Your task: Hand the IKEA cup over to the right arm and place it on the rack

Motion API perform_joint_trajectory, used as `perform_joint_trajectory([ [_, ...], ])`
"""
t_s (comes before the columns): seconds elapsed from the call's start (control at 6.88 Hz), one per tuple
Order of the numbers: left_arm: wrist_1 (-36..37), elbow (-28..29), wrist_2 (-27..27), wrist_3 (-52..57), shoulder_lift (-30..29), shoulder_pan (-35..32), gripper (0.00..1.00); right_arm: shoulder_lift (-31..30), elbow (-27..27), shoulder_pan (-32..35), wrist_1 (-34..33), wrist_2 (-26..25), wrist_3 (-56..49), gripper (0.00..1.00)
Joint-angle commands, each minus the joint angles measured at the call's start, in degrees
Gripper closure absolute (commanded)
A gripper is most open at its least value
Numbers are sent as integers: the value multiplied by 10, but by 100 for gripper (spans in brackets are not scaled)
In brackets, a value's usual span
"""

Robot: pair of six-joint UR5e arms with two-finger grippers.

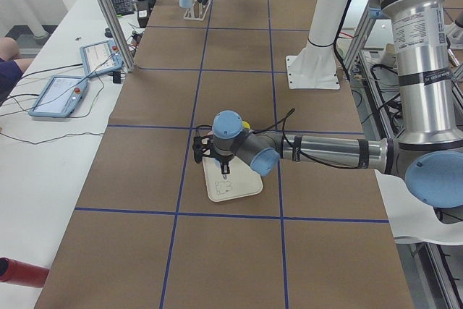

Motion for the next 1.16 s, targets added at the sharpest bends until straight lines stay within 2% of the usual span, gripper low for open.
perform_joint_trajectory([
  [0.0,110,-16,4,1,-58,-42,100,0,-5,-12,23,-1,25,1],
  [0.15,200,-17,28,1,-128,-46,100,0,-5,-16,23,-3,25,1],
  [0.29,280,-14,100,-3,-201,-41,100,2,-5,-20,23,-7,26,1],
  [0.44,333,-11,121,-31,-260,-16,100,4,-5,-20,23,-6,26,1],
  [0.58,316,-12,119,-148,-287,8,100,5,-4,-20,23,-5,27,1],
  [0.73,254,-16,120,-274,-302,63,100,7,-1,-20,23,-5,36,1],
  [0.87,112,-3,126,-416,-302,109,100,12,0,-20,26,-3,73,1],
  [1.02,-25,19,127,-550,-303,135,100,16,-5,-21,64,-4,111,1],
])
